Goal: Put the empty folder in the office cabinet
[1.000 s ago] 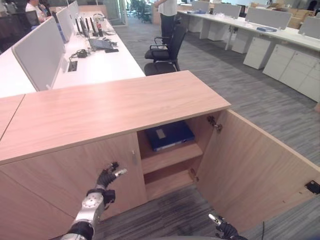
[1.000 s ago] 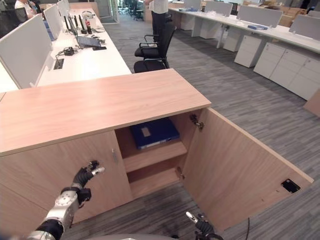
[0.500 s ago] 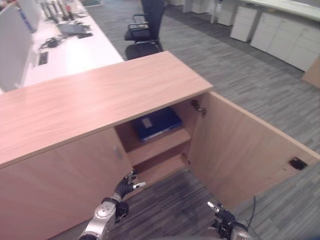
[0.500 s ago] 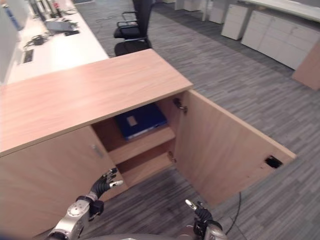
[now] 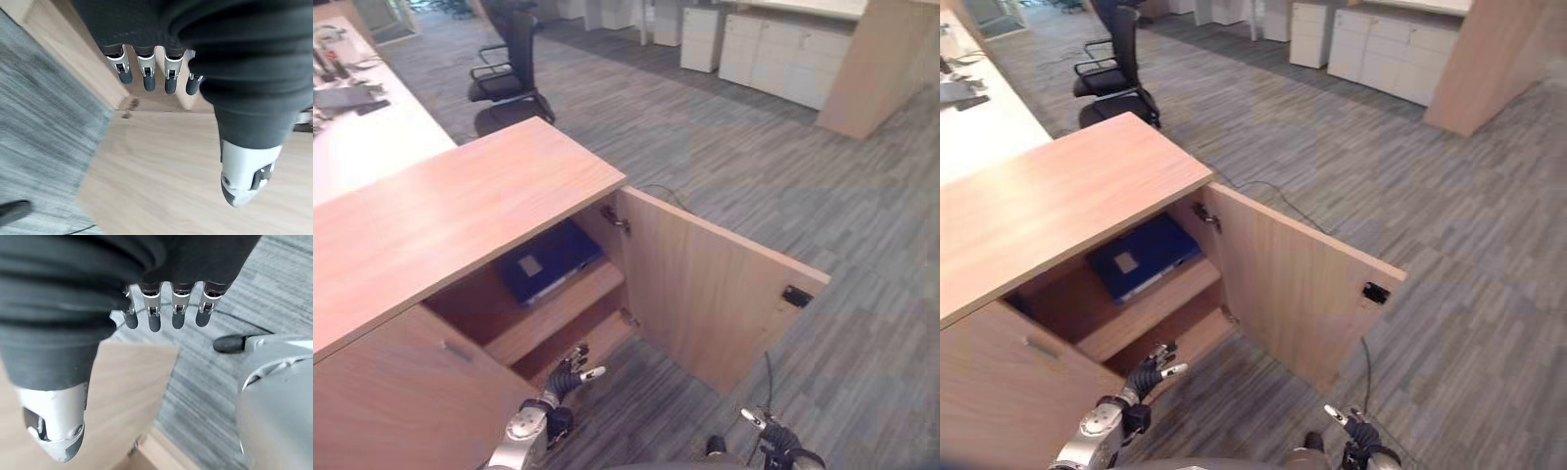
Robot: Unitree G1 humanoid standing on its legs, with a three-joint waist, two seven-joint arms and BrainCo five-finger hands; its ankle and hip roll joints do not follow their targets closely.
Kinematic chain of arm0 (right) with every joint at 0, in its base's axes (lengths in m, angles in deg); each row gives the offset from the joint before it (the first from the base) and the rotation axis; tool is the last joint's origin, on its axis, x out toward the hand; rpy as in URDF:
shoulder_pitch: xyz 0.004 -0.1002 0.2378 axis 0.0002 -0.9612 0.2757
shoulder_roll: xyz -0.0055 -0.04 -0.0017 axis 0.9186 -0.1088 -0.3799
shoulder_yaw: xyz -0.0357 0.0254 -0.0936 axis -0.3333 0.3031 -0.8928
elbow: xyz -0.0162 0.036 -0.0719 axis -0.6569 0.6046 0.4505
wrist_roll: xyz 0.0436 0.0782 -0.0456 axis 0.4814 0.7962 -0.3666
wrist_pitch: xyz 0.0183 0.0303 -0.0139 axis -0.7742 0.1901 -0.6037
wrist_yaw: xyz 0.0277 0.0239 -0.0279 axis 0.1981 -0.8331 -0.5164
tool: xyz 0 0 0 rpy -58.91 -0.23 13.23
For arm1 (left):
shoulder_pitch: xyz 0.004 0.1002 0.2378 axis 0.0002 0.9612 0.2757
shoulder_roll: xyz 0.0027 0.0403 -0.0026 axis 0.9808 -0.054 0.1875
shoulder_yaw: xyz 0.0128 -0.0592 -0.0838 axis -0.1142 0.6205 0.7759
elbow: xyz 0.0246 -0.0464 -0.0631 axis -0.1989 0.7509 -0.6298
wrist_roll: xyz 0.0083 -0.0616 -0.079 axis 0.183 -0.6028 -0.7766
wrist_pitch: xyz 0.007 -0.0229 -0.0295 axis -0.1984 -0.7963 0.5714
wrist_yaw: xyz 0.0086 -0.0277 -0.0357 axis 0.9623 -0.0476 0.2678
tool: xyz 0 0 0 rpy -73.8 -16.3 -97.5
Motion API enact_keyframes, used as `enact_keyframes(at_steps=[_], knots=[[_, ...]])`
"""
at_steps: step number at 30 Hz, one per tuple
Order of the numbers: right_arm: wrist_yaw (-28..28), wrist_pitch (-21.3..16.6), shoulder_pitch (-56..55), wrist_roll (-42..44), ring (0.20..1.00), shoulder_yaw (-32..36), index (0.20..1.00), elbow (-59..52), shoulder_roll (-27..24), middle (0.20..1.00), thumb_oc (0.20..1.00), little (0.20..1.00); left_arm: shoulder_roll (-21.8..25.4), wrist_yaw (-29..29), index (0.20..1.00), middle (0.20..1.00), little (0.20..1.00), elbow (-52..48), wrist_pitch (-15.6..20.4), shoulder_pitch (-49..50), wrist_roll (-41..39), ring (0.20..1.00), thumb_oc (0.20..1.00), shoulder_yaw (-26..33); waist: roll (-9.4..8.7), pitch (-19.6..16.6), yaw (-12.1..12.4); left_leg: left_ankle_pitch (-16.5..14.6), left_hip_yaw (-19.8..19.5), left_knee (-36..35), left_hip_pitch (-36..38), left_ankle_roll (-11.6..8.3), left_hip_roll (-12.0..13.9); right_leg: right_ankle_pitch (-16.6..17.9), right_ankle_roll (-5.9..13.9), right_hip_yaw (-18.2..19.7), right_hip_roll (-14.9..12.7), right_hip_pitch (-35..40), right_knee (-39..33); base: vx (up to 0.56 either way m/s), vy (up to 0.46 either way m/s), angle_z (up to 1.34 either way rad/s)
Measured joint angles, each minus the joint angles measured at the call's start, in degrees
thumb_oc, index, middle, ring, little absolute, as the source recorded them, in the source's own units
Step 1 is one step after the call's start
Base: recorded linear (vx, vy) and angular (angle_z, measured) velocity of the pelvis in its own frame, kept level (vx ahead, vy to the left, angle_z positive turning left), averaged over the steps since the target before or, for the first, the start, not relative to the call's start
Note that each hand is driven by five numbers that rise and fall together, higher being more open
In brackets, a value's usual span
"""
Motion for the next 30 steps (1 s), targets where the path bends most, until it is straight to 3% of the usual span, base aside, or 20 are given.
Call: enact_keyframes(at_steps=[2, 3, 6, 7, 8, 9, 11, 12, 13, 14, 15, 16, 18, 20, 22, 24, 28, 30], knots=[[0.0, 0.0, 0.1, 0.0, 1.0, -0.1, 1.0, 0.0, 0.0, 1.0, 1.0, 1.0, -0.1, 0.3, 1.0, 1.0, 1.0, 2.9, -0.2, -0.2, 0.0, 1.0, 1.0, 0.2, 0.45, 0.3, -0.3, 0.0, -0.1, 1.4, 0.4, 0.0, 1.2, -0.5, -0.82, 0.6, 1.3, 0.0, 0.0, 0.07, -0.179, -0.51], [0.0, 0.0, 0.6, 0.0, 1.0, -0.4, 1.0, 0.0, 0.0, 1.0, 1.0, 1.0, -0.1, 1.0, 1.0, 1.0, 1.0, 5.8, -0.6, -0.1, 0.0, 1.0, 1.0, 0.3, 0.66, 0.5, 0.2, 0.3, -0.5, 4.4, 0.3, 0.01, 2.8, -0.8, -1.34, 3.2, 2.8, 0.2, -0.3, 0.07, -0.165, -0.73], [0.1, 0.0, 0.9, 0.0, 1.0, -0.5, 1.0, -0.1, -0.3, 1.0, 1.0, 1.0, -0.3, 1.1, 1.0, 1.0, 1.0, 6.8, -0.6, -0.5, 0.1, 1.0, 1.0, 0.4, 0.72, 0.4, -0.3, 3.5, -2.7, 6.1, 0.2, -3.31, 3.6, -0.4, -1.81, 4.1, 4.1, 0.5, -2.0, 0.09, -0.145, -0.44], [0.1, -0.1, 1.7, 0.0, 1.0, -2.0, 1.0, 0.0, 0.0, 1.0, 1.0, 1.0, -0.6, 1.8, 1.0, 1.0, 1.0, 9.8, -0.6, -1.6, 0.1, 1.0, 1.0, 1.1, -0.82, 0.9, 0.1, 5.9, -7.1, 11.2, -1.7, -5.31, 3.6, -0.5, -2.95, 6.1, 4.2, 0.4, -2.0, 0.06, -0.101, -0.54], [0.1, -0.1, 2.2, 0.0, 1.0, -2.4, 1.0, 0.1, 0.2, 1.0, 1.0, 1.0, -0.6, 2.2, 1.0, 1.0, 1.0, 10.7, -0.6, -1.8, 0.1, 1.0, 1.0, 1.2, -2.08, 1.4, 0.8, 6.5, -9.7, 14.8, -3.3, -5.09, 3.1, -0.4, -4.5, 8.1, 4.1, 0.6, -2.0, 0.09, -0.106, -0.89], [0.0, -0.1, 2.9, 0.0, 1.0, -2.7, 1.0, 0.5, 0.4, 1.0, 1.0, 1.0, -0.6, 2.5, 1.0, 1.0, 1.0, 11.6, -0.6, -1.7, 0.1, 1.0, 1.0, 1.1, -3.45, 1.5, 1.4, 5.4, -14.3, 18.8, -5.6, -5.5, 0.8, 0.7, -6.15, 10.8, 3.0, 0.0, -2.0, 0.06, -0.058, -0.93], [0.3, -0.4, 3.6, 0.0, 1.0, -2.7, 1.0, 0.6, 0.2, 1.0, 1.0, 1.0, -1.4, 2.5, 1.0, 1.0, 1.0, 12.9, -0.7, -1.5, 0.4, 1.0, 1.0, 0.8, -4.15, 1.7, 1.8, -0.7, -17.6, 14.0, -6.3, -5.18, -3.5, 0.5, -6.36, 11.8, 2.2, -0.2, -2.1, 0.09, -0.058, -0.65], [0.4, -0.4, 3.6, 0.0, 1.0, -2.2, 1.0, 2.4, -0.2, 1.0, 1.0, 1.0, -2.7, 2.7, 1.0, 1.0, 1.0, 15.4, -0.5, -2.6, 0.4, 1.0, 1.0, 0.8, -4.99, 1.8, 2.5, -3.2, -20.7, 7.8, -8.1, -3.27, -9.4, 0.4, -6.36, 12.3, 0.9, -1.0, -2.0, 0.05, -0.02, -0.33], [0.7, -0.5, 4.2, 0.1, 1.0, -1.7, 1.0, 4.0, -0.7, 1.0, 1.0, 1.0, -3.8, 2.9, 1.0, 1.0, 1.0, 17.5, 0.1, -4.2, 0.4, 1.0, 1.0, 0.9, -5.11, 1.9, 2.3, -4.5, -21.5, 4.2, -9.8, -1.09, -13.5, -0.8, -4.8, 12.5, 0.4, -2.0, -2.1, 0.02, -0.024, -0.46], [0.8, -0.5, 5.6, 0.2, 1.0, -1.4, 1.0, 6.2, -2.2, 1.0, 1.0, 1.0, -5.6, 3.3, 1.0, 1.0, 1.0, 19.8, 0.0, -4.2, 0.5, 1.0, 1.0, 0.9, -0.5, 2.2, 3.1, -8.4, -21.8, 2.1, -12.1, 4.71, -12.0, -2.1, -4.47, 12.6, 4.3, -3.4, 2.7, 0.03, -0.008, -0.81], [1.3, -0.2, 5.8, 0.6, 1.0, -0.6, 1.0, 6.9, -1.5, 1.0, 1.0, 1.0, -5.2, 3.3, 1.0, 1.0, 1.0, 19.3, -0.1, -3.3, 0.5, 1.0, 1.0, 1.0, 1.55, 2.9, 4.1, -4.3, -21.0, 3.6, -12.4, 2.61, -8.4, -7.8, -6.16, 12.7, 7.7, -7.2, 17.9, 0.04, 0.008, -0.5], [1.2, 0.0, 4.0, 2.3, 1.0, -0.1, 1.0, 7.2, 0.6, 1.0, 1.0, 1.0, -2.9, 3.5, 1.0, 1.0, 1.0, 19.9, -0.5, -0.5, 0.6, 1.0, 1.0, 1.4, -2.23, 1.0, 3.4, -4.4, -20.5, 0.8, -10.6, 2.7, -9.4, -13.3, -7.23, 12.5, 6.8, -5.1, 18.5, 0.05, 0.024, -0.13], [1.3, -0.2, 4.1, 2.4, 1.0, 1.9, 1.0, 7.4, -0.3, 1.0, 1.0, 1.0, -2.4, 3.2, 1.0, 1.0, 1.0, 20.3, -0.6, -0.3, 1.1, 1.0, 1.0, 1.2, -3.02, 0.7, 3.5, -4.5, -20.0, -0.8, -9.3, 2.87, -8.9, -12.9, -7.52, 11.5, 6.8, -3.0, 14.6, 0.04, 0.026, 0.33], [1.3, -0.3, 5.6, 2.4, 1.0, 3.0, 1.0, 8.4, -2.1, 1.0, 1.0, 1.0, -2.4, 3.2, 1.0, 1.0, 1.0, 21.9, -0.7, -0.4, 1.8, 1.0, 1.0, 1.3, -3.07, 0.8, 3.6, -4.2, -17.9, -1.6, -8.1, 3.26, -8.7, -12.3, -7.38, 10.6, 6.0, -1.9, 13.5, 0.01, 0.029, 0.14], [1.3, -0.3, 6.9, 2.5, 1.0, 3.9, 1.0, 8.8, -5.4, 1.0, 1.0, 1.0, -2.4, 3.2, 1.0, 1.0, 1.0, 23.5, -0.7, 0.1, 2.9, 1.0, 1.0, 1.3, -1.57, 0.3, 3.9, -1.4, -17.0, -2.8, -7.2, 3.12, -8.7, -11.3, -6.27, 10.7, 6.0, -0.2, 11.9, 0.0, 0.02, 0.08], [1.5, -0.5, 8.7, 3.7, 1.0, 5.0, 1.0, 8.8, -7.3, 1.0, 1.0, 1.0, -1.4, 3.2, 1.0, 1.0, 1.0, 23.8, -0.8, 1.9, 3.6, 1.0, 1.0, 1.4, -1.02, -0.9, 3.9, -1.3, -16.5, -3.7, -6.0, 3.19, -9.3, -10.3, -5.12, 10.8, 5.5, 2.3, 8.3, 0.01, 0.013, -0.02], [1.7, -0.3, 14.1, 4.6, 1.0, 5.1, 1.0, 8.6, -9.6, 1.0, 1.0, 1.0, 2.0, 3.1, 1.0, 1.0, 1.0, 23.6, -0.8, 3.3, 5.6, 1.0, 1.0, 1.4, -1.57, -2.1, 4.6, -0.5, -16.3, -5.3, -4.4, 2.85, -10.1, -5.2, -4.22, 10.4, 5.6, 7.0, 0.0, -0.02, 0.041, 0.02], [2.1, -0.2, 16.4, 4.6, 1.0, 4.9, 1.0, 8.8, -10.2, 1.0, 1.0, 1.0, 2.2, 3.1, 1.0, 1.0, 1.0, 23.7, -1.0, 3.2, 6.5, 1.0, 1.0, 1.4, -1.81, -1.7, 4.6, -0.4, -16.3, -5.7, -4.0, 2.83, -10.2, -4.4, -4.05, 10.1, 5.6, 7.8, -2.1, -0.01, 0.011, 0.03]])
